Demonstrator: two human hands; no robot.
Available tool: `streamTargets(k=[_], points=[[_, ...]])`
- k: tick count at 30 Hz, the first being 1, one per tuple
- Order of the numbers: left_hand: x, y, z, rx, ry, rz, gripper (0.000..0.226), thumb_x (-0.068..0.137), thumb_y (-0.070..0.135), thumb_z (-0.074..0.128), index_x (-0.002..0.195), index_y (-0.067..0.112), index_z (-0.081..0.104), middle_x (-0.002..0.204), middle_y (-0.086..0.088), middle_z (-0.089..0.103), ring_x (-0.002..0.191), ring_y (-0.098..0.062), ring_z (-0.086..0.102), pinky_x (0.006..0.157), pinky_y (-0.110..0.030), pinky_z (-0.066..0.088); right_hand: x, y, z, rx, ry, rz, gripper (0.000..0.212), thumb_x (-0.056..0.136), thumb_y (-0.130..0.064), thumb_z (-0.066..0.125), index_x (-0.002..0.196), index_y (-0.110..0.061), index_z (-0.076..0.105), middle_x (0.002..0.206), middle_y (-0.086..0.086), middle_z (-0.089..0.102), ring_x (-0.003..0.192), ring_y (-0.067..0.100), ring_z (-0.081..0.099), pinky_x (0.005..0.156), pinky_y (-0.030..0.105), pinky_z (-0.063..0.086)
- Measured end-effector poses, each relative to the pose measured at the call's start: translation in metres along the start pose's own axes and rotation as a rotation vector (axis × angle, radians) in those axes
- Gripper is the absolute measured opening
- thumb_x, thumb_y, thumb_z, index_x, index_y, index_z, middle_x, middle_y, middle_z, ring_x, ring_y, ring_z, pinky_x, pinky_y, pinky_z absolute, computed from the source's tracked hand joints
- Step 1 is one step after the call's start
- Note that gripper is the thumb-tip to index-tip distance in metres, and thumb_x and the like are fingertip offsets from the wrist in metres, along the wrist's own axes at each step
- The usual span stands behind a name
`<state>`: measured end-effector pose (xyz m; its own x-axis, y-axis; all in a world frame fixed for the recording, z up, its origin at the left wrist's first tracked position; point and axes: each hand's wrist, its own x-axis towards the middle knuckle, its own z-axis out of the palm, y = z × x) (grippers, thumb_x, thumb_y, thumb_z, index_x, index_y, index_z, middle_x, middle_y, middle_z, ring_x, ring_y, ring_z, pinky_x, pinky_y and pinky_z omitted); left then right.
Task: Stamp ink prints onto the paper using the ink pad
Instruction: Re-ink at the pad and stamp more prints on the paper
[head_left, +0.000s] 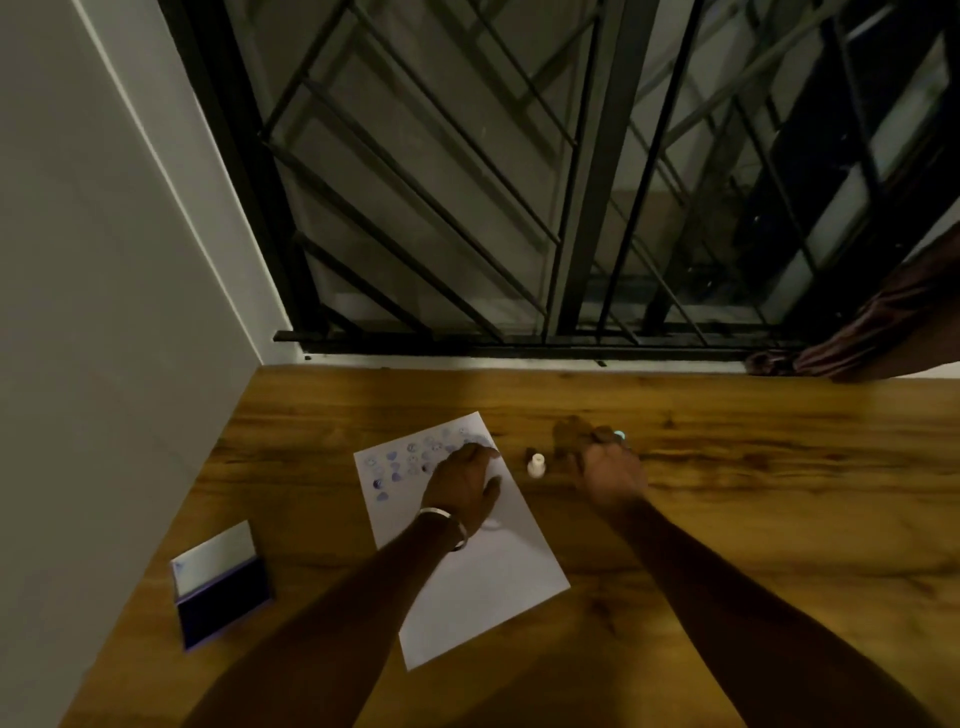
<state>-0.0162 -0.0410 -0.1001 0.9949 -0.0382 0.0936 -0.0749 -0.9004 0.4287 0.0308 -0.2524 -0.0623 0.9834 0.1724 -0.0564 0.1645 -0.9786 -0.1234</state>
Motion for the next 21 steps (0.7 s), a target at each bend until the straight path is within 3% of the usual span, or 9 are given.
streamTargets(k=[4, 10, 14, 16, 18, 21], points=[[0.007, 0.014, 0.011, -0.003, 0.012, 0.016, 0.043, 0.094, 0.039, 0.044, 0.134, 0.023, 0.046, 0.136, -0.002, 0.054, 0.125, -0.020, 0.051, 0.103, -0.033, 0.043, -0.005, 0.030, -0.002, -0.163, -0.058, 0.114, 0.030, 0.091, -0.016, 0.051, 0.120, -0.014, 0.059, 0.144, 0.012, 0.037, 0.126, 0.032, 0.042, 0.097, 0.044, 0.048], [0.009, 0.022, 0.018, 0.001, 0.016, 0.023, 0.041, 0.094, 0.037, 0.044, 0.132, 0.023, 0.047, 0.132, -0.002, 0.056, 0.120, -0.020, 0.054, 0.099, -0.033, 0.046, -0.006, 0.047, 0.000, -0.091, -0.051, 0.131, 0.042, 0.095, -0.008, 0.047, 0.137, -0.010, 0.044, 0.139, 0.012, 0.048, 0.121, 0.031, 0.052, 0.100, 0.041, 0.048], [0.007, 0.020, 0.018, 0.019, 0.007, 0.018, 0.039, 0.096, 0.037, 0.041, 0.131, 0.024, 0.048, 0.129, -0.002, 0.058, 0.118, -0.019, 0.055, 0.099, -0.032, 0.046, -0.008, 0.045, 0.000, -0.028, -0.045, 0.154, 0.036, 0.094, -0.009, 0.050, 0.131, -0.008, 0.051, 0.132, 0.014, 0.054, 0.113, 0.029, 0.058, 0.094, 0.037, 0.050], [0.005, 0.019, 0.017, 0.017, 0.008, 0.008, 0.038, 0.097, 0.038, 0.038, 0.129, 0.024, 0.050, 0.127, -0.002, 0.060, 0.115, -0.020, 0.057, 0.097, -0.032, 0.046, -0.009, 0.039, -0.002, 0.054, -0.051, 0.154, 0.025, 0.094, -0.015, 0.052, 0.118, -0.010, 0.058, 0.125, 0.012, 0.056, 0.107, 0.027, 0.059, 0.090, 0.036, 0.051], [0.005, 0.019, 0.016, -0.035, 0.015, -0.008, 0.035, 0.098, 0.036, 0.037, 0.124, 0.022, 0.056, 0.123, -0.003, 0.063, 0.111, -0.019, 0.059, 0.096, -0.031, 0.047, -0.007, 0.030, -0.006, 0.128, -0.025, 0.074, 0.020, 0.095, -0.022, 0.051, 0.107, -0.013, 0.064, 0.118, 0.010, 0.057, 0.101, 0.026, 0.061, 0.085, 0.037, 0.054], [0.009, 0.021, 0.010, -0.165, 0.030, -0.105, 0.032, 0.100, 0.032, 0.037, 0.104, 0.016, 0.064, 0.106, -0.005, 0.069, 0.095, -0.018, 0.062, 0.083, -0.025, 0.048, -0.005, 0.006, -0.013, 0.231, 0.030, -0.071, 0.019, 0.093, -0.024, 0.052, 0.105, -0.017, 0.064, 0.110, 0.008, 0.062, 0.094, 0.023, 0.061, 0.079, 0.039, 0.056]])
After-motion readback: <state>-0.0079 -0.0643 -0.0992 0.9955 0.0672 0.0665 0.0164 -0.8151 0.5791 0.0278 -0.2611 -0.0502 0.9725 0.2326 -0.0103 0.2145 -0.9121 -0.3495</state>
